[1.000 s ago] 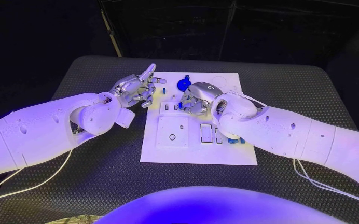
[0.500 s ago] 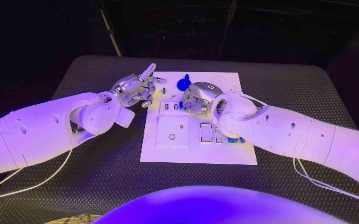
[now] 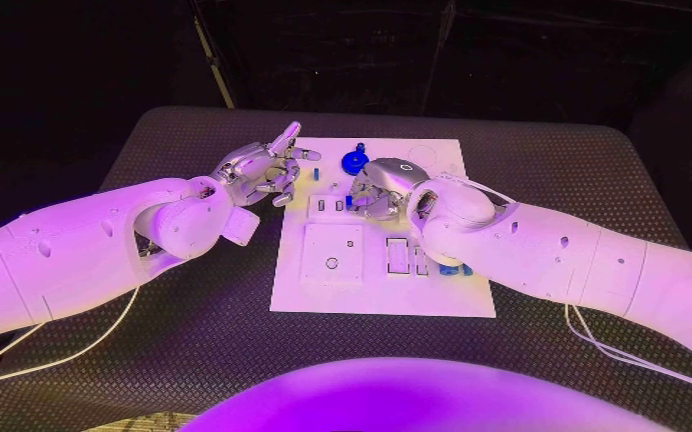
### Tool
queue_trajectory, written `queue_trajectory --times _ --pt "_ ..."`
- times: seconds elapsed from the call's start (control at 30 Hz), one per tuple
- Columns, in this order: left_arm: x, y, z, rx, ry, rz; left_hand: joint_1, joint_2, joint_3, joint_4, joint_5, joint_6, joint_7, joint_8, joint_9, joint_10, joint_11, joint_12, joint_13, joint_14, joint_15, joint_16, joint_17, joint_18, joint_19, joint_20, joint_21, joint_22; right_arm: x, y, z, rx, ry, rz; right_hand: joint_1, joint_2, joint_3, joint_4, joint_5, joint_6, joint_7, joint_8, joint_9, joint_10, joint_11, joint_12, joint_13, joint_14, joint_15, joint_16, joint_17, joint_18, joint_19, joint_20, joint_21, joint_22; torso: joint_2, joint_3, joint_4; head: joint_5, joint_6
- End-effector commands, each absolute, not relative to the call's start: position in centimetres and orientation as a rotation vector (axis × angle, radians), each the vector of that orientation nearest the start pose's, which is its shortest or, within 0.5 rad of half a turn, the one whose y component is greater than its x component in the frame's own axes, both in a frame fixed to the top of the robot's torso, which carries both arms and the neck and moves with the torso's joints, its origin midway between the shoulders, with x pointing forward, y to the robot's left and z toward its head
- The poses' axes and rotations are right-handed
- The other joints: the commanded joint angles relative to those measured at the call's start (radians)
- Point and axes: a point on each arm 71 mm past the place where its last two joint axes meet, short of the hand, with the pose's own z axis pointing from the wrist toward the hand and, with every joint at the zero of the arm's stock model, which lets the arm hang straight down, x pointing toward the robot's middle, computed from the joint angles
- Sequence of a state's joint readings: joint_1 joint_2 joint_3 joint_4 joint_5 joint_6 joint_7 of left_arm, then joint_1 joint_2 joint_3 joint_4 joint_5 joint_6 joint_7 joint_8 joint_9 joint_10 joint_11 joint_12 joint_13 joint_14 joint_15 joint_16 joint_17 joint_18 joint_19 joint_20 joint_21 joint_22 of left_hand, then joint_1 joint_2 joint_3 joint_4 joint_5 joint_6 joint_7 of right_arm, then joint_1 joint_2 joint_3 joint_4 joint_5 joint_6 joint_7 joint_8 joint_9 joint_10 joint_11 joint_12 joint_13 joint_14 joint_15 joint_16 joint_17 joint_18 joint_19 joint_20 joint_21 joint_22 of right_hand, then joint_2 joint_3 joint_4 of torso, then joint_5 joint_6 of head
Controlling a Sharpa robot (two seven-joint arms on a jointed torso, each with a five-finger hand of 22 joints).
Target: Assemble the parts on the task board
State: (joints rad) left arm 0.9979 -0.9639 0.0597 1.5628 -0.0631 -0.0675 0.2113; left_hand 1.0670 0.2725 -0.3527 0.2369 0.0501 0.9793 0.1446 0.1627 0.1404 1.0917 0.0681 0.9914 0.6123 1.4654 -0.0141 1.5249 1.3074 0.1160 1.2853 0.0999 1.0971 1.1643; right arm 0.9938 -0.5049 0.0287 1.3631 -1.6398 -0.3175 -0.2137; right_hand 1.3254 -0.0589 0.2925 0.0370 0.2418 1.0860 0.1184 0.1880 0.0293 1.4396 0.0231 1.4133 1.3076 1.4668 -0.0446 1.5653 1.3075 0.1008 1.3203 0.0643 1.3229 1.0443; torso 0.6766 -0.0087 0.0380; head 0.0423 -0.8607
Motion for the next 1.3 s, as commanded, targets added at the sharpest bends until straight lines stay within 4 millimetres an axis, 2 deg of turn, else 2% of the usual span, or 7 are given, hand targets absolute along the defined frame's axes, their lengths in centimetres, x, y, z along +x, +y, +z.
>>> queue_trajectory --times 0.03,0.17,0.47,1.0,1.3 --pt "44.67 24.17 -23.96 -1.246 1.719 -1.589 0.009 0.002 0.001 -0.005 -0.003 -0.006 0.002 -0.003 0.001 -0.007 -0.003 -0.005 -0.001 0.073 0.009 -0.004 0.183 0.001 -0.009 0.0 -0.004 -0.001 46.29 -7.21 -26.48 -0.239 1.745 0.703 -0.014 -0.003 -0.008 -0.002 0.0 0.022 -0.016 -0.002 0.045 -0.008 -0.001 -0.005 0.07 0.103 0.0 0.004 0.261 -0.001 -0.01 0.0 -0.007 -0.002 0.0 0.0003 -0.0001 0.0 0.0" --pt "44.67 24.16 -23.98 -1.247 1.721 -1.59 0.009 0.002 0.001 -0.005 -0.003 -0.006 0.002 -0.003 0.001 -0.007 -0.003 -0.005 -0.001 0.073 0.009 -0.004 0.183 0.001 -0.009 0.0 -0.004 -0.001 46.3 -7.23 -26.48 -0.238 1.744 0.701 -0.015 -0.004 -0.009 -0.001 -0.001 0.02 -0.015 -0.003 0.044 -0.01 0.0 -0.006 0.068 0.103 0.0 0.004 0.261 0.0 -0.011 0.0 -0.008 -0.003 0.0 0.0004 0.0 -0.001 -0.001" --pt "44.68 24.13 -24.01 -1.247 1.725 -1.59 0.009 0.002 0.001 -0.006 -0.003 -0.007 0.002 -0.003 0.001 -0.008 -0.003 -0.005 -0.002 0.073 0.009 -0.005 0.182 0.001 -0.009 0.0 -0.005 -0.001 46.33 -7.26 -26.45 -0.232 1.739 0.7 -0.035 -0.025 -0.03 0.009 -0.016 -0.004 -0.003 -0.017 0.039 -0.04 0.011 -0.039 0.034 0.101 0.009 -0.001 0.251 0.004 -0.025 0.007 -0.023 -0.028 0.0 0.0001 0.0001 -0.001 -0.004" --pt "44.7 24.07 -24.05 -1.248 1.73 -1.592 0.009 0.002 0.001 -0.006 -0.003 -0.007 0.002 -0.003 0.001 -0.008 -0.003 -0.005 -0.002 0.073 0.009 -0.005 0.182 0.001 -0.009 0.0 -0.005 -0.001 46.33 -7.21 -26.43 -0.229 1.736 0.7 -0.042 -0.03 -0.038 0.014 -0.024 -0.014 0.002 -0.023 0.038 -0.046 0.015 -0.044 0.028 0.1 0.013 -0.002 0.249 0.005 -0.028 0.011 -0.027 -0.034 0.0 0.0004 -0.0005 -0.001 -0.006" --pt "44.74 24.13 -24.09 -1.249 1.73 -1.589 0.009 0.002 0.001 -0.006 -0.003 -0.007 0.002 -0.003 0.001 -0.008 -0.003 -0.005 -0.002 0.073 0.009 -0.005 0.182 0.001 -0.009 0.0 -0.005 -0.001 46.36 -7.26 -26.27 -0.214 1.717 0.703 -0.047 -0.048 -0.054 0.018 -0.029 -0.038 0.011 -0.036 0.036 -0.053 0.023 -0.05 0.022 0.1 0.019 -0.003 0.247 0.006 -0.032 0.017 -0.033 -0.042 0.0 0.0004 0.0 -0.002 -0.007"
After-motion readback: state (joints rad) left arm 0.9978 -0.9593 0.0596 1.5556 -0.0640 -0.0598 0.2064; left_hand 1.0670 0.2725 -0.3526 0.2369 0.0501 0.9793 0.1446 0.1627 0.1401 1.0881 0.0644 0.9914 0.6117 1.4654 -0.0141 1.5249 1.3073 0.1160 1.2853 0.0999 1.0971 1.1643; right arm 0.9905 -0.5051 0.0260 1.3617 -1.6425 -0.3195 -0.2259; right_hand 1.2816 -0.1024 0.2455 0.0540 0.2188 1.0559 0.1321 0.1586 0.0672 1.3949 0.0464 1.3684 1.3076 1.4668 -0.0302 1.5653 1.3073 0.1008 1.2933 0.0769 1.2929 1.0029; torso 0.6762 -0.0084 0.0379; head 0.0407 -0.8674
